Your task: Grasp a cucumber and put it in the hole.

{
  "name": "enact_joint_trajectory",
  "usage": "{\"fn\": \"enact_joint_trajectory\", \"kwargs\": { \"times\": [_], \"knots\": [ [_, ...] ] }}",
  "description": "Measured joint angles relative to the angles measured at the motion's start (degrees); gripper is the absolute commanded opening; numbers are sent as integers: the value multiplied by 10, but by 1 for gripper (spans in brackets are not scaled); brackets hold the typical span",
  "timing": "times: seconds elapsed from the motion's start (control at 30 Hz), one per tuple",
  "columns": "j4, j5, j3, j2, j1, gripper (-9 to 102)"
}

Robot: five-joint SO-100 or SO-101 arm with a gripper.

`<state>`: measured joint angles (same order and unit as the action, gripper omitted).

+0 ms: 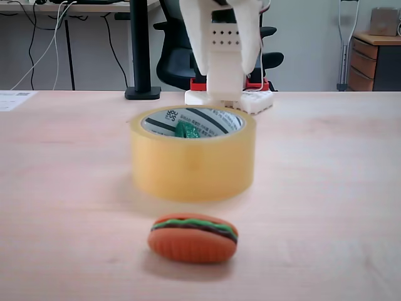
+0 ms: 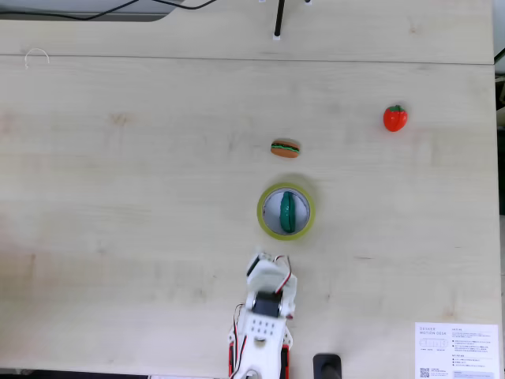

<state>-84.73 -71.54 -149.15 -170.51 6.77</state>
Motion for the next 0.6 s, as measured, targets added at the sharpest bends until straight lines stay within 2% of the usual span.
{"fn": "enact_joint_trajectory", "kwargs": {
  "times": [0.33, 0.47, 0.6],
  "knots": [
    [38, -29, -146, -200, 1, 17],
    [39, -38, -181, -221, 1, 16],
    [76, -54, -201, -222, 1, 15]
  ]
}}
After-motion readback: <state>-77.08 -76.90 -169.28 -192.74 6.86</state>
